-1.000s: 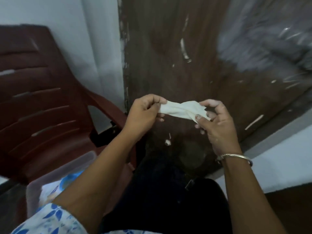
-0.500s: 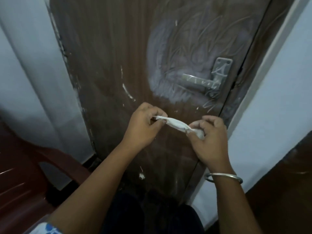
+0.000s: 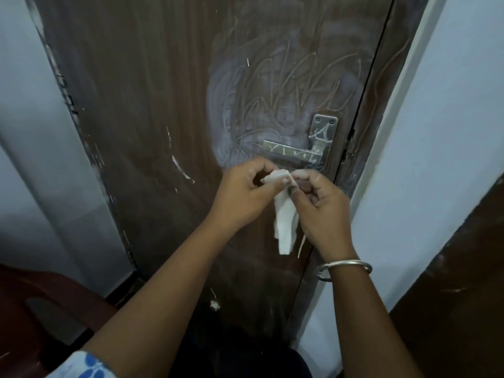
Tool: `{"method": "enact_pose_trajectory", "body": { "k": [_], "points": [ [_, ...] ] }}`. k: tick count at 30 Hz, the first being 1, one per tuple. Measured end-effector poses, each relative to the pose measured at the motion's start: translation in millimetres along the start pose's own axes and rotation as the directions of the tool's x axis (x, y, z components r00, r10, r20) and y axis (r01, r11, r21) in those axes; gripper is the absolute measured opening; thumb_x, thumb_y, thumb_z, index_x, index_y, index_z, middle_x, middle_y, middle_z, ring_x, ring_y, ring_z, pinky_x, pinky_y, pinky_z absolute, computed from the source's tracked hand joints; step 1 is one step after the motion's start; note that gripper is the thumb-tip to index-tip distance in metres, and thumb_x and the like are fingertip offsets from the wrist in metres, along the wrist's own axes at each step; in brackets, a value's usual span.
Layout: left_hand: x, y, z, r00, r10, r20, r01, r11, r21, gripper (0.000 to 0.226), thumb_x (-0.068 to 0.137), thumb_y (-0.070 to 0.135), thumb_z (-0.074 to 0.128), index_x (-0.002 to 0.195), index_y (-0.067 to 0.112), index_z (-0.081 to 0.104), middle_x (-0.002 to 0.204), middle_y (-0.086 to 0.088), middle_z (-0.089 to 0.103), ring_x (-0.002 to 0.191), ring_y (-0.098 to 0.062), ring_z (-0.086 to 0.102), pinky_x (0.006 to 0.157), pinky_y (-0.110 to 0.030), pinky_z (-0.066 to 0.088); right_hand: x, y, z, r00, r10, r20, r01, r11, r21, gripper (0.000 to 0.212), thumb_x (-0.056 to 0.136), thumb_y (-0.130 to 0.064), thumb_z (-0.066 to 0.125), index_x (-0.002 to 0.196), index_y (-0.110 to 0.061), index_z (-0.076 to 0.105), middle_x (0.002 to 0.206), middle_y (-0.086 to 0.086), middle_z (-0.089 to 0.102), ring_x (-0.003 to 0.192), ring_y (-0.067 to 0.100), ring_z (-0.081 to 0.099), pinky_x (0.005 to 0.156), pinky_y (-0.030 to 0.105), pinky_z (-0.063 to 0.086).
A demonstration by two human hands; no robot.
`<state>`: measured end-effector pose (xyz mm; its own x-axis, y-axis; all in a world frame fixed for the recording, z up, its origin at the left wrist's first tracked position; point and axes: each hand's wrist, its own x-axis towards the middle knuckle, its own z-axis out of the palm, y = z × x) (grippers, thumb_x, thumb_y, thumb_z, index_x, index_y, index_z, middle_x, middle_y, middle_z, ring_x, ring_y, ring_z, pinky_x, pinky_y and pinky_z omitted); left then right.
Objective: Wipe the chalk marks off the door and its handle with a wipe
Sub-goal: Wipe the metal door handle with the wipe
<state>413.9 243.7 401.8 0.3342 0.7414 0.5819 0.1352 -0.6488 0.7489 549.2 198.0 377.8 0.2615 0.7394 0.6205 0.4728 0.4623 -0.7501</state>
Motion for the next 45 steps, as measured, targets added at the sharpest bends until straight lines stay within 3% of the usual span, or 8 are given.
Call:
{"method": "enact_pose_trajectory", "body": {
  "k": [3,8,15,22,29,34,40,45],
  "points": [
    [-3,-3,2,0.997,-0.083,-0.008,0.081,0.988,-0.134,0.026,0.091,0.024,0.057,0.069,0.013,0.066,0.060,0.010,0.055,0.057,-0.001,0.049,0.057,-0.021,0.039,3,-2,5,0.999,0.016,-0.050,-0.013,0.997,0.073,0.038,0.084,0.005,0.056,0.084,-0.032,0.062,0.080,-0.020,0.066,0.079,-0.002,0.063,0.071,0.015,0.049],
    [-12,-13,4,0.980,-0.196,0.032,0.198,0.957,-0.211,0.007,0.082,0.009,0.067,0.084,0.009,0.061,0.077,-0.013,0.065,0.070,-0.018,0.062,0.067,-0.041,0.053,5,-2,19,0.992,0.109,-0.062,-0.094,0.973,0.212,0.034,0.081,0.009,0.057,0.075,-0.023,0.066,0.070,-0.012,0.067,0.066,0.002,0.062,0.060,0.016,0.048],
    [-12,-22,-7,0.960,-0.274,-0.057,0.257,0.944,-0.206,0.035,0.076,0.009,0.073,0.100,0.028,0.056,0.081,-0.007,0.068,0.073,-0.016,0.067,0.071,-0.039,0.054,-3,2,30,0.967,0.248,0.063,-0.250,0.864,0.437,0.032,0.080,0.008,0.064,0.108,-0.007,0.062,0.098,0.006,0.069,0.080,0.006,0.067,0.067,0.018,0.052],
    [-14,-27,-8,0.958,-0.283,-0.040,0.270,0.942,-0.198,0.014,0.079,0.017,0.071,0.091,0.011,0.068,0.075,-0.025,0.061,0.068,-0.024,0.058,0.069,-0.046,0.052,0,1,23,0.963,0.261,0.070,-0.266,0.879,0.395,0.028,0.074,0.012,0.068,0.081,-0.015,0.068,0.073,-0.009,0.072,0.072,0.003,0.067,0.065,0.015,0.052],
    [-19,-14,-6,0.963,-0.270,0.015,0.257,0.896,-0.363,0.019,0.083,-0.003,0.062,0.084,0.016,0.062,0.061,0.010,0.062,0.063,-0.008,0.059,0.057,-0.021,0.050,-6,-3,25,0.975,0.208,0.082,-0.223,0.936,0.272,0.035,0.085,0.003,0.055,0.088,-0.031,0.063,0.066,-0.006,0.066,0.064,0.011,0.066,0.050,0.023,0.050],
    [-27,-1,-10,0.931,-0.364,0.016,0.316,0.786,-0.531,0.021,0.081,-0.008,0.057,0.076,0.010,0.067,0.080,-0.015,0.066,0.078,-0.031,0.065,0.075,-0.046,0.054,-10,-16,26,0.987,0.161,-0.012,-0.151,0.949,0.278,0.031,0.080,0.011,0.057,0.073,-0.018,0.066,0.070,-0.011,0.068,0.064,0.004,0.063,0.057,0.016,0.048],
    [-33,12,-14,0.949,-0.315,-0.015,0.262,0.815,-0.517,0.020,0.080,-0.011,0.057,0.079,0.007,0.065,0.078,-0.008,0.068,0.074,-0.020,0.066,0.068,-0.034,0.055,-23,-30,19,0.964,0.263,-0.034,-0.222,0.872,0.437,0.023,0.080,0.004,0.060,0.076,-0.014,0.074,0.090,0.001,0.071,0.091,0.018,0.066,0.074,0.025,0.052],
    [-35,17,-10,0.971,-0.225,-0.086,0.161,0.874,-0.459,0.044,0.073,-0.016,0.065,0.101,0.018,0.057,0.096,0.002,0.062,0.071,0.003,0.063,0.062,-0.013,0.049,-24,-36,10,0.954,0.300,0.017,-0.282,0.873,0.398,0.032,0.082,0.001,0.066,0.105,-0.021,0.062,0.084,0.001,0.072,0.083,0.016,0.069,0.070,0.030,0.056]
  ]
}}
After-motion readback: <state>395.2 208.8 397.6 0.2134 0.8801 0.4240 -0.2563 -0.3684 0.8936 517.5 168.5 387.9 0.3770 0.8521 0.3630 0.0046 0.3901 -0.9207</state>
